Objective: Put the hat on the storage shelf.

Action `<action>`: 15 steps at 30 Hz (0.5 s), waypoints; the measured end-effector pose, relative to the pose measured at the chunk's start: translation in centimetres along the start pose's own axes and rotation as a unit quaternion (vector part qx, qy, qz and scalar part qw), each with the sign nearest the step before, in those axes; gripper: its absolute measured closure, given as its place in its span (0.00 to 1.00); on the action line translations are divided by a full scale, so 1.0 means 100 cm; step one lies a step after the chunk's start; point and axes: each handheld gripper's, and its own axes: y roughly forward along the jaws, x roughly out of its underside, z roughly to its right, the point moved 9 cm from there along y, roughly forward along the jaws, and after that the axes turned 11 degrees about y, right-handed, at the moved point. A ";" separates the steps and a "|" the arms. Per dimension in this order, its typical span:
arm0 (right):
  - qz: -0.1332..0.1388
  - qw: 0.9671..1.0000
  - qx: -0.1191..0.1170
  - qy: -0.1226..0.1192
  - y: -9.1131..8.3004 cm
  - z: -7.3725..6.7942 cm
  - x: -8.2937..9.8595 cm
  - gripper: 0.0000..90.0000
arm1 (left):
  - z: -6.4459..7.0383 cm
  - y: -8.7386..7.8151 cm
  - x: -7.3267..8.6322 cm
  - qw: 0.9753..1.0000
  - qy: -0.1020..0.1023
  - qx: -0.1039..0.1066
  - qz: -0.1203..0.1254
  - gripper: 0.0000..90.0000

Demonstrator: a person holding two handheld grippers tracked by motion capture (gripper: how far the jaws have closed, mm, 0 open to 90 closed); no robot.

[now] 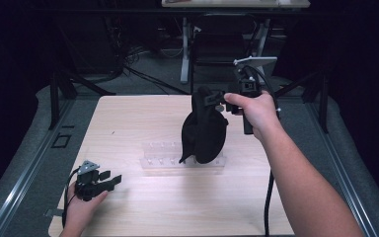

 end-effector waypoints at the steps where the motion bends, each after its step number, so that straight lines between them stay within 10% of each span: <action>1: -0.001 1.000 -0.003 0.000 0.002 -0.001 0.001 0.98 | 0.001 -0.001 0.000 1.000 0.001 0.004 -0.005 0.51; 15: -0.006 1.000 -0.024 0.000 0.014 -0.010 0.004 0.97 | 0.026 -0.015 -0.039 0.997 0.048 0.004 0.056 0.55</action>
